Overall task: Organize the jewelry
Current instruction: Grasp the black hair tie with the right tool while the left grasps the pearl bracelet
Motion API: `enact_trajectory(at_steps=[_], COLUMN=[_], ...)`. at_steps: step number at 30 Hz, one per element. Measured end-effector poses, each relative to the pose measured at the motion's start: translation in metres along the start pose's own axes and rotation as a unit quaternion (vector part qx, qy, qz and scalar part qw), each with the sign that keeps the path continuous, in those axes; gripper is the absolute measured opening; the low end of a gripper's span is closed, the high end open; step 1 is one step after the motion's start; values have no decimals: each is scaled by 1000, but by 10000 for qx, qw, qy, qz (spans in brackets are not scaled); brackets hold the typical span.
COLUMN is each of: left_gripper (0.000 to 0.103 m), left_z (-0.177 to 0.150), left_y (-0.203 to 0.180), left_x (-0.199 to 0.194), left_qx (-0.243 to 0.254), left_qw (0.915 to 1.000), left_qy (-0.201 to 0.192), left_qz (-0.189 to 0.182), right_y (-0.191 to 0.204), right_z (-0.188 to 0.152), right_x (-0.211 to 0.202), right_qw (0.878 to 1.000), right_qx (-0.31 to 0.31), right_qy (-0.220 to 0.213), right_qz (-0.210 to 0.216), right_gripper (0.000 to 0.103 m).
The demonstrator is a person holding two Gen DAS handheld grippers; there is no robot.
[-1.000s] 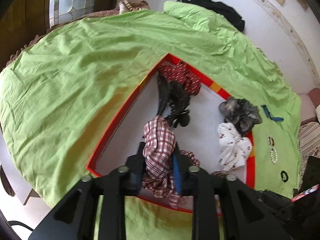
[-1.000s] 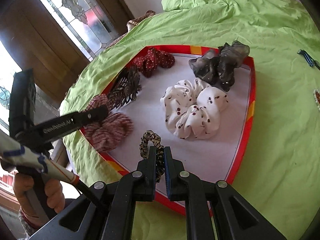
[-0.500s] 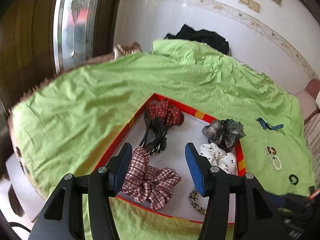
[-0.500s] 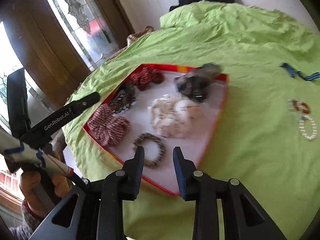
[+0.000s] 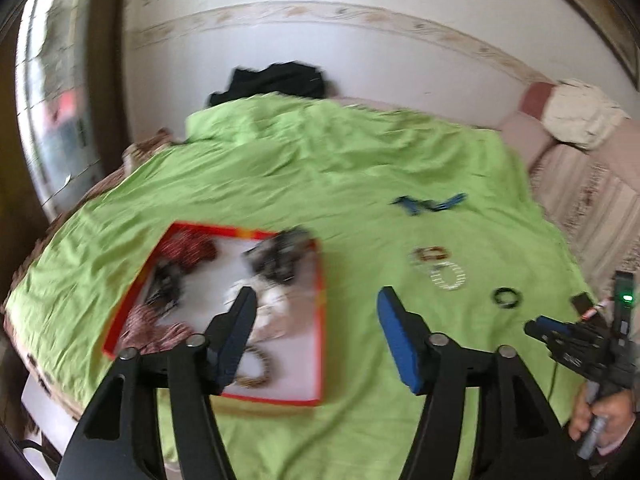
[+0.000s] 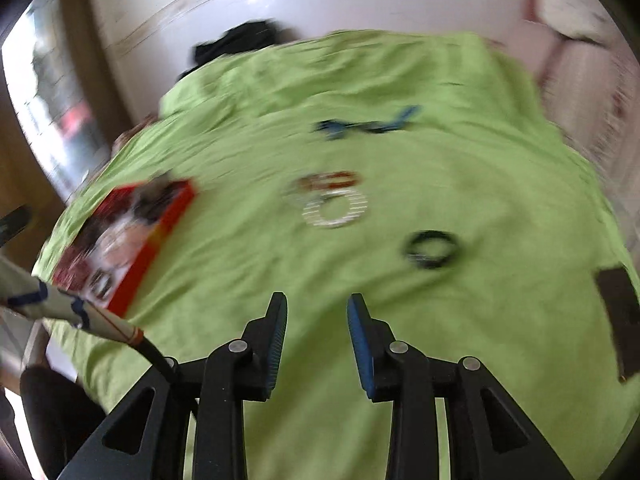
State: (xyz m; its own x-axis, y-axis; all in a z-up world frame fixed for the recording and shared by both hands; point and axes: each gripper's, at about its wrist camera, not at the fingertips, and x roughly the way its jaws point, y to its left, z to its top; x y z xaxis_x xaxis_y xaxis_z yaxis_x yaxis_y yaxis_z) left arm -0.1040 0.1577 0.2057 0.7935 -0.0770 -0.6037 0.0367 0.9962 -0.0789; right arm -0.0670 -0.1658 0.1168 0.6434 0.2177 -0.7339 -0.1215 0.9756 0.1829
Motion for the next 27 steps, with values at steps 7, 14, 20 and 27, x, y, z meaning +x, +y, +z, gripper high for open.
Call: enact_trajectory(at_steps=[7, 14, 20, 27], left_gripper=[73, 74, 38, 38], left_z=[40, 58, 49, 30], left_y=[-77, -120, -127, -143], left_x=[15, 115, 228, 317], left_qx=[521, 517, 320, 315], left_qw=[9968, 9921, 9818, 9746], left_qy=[289, 946, 1752, 2153], left_qz=[-532, -644, -654, -539], right_y=[-83, -119, -132, -132], right_z=[17, 36, 24, 31], right_x=[-11, 29, 68, 94], right_qw=[9947, 9889, 9895, 9919], right_qx=[919, 1454, 1442, 1246], right_qy=[-371, -282, 59, 224], right_qz=[-255, -129, -28, 112], right_gripper=[41, 42, 42, 42])
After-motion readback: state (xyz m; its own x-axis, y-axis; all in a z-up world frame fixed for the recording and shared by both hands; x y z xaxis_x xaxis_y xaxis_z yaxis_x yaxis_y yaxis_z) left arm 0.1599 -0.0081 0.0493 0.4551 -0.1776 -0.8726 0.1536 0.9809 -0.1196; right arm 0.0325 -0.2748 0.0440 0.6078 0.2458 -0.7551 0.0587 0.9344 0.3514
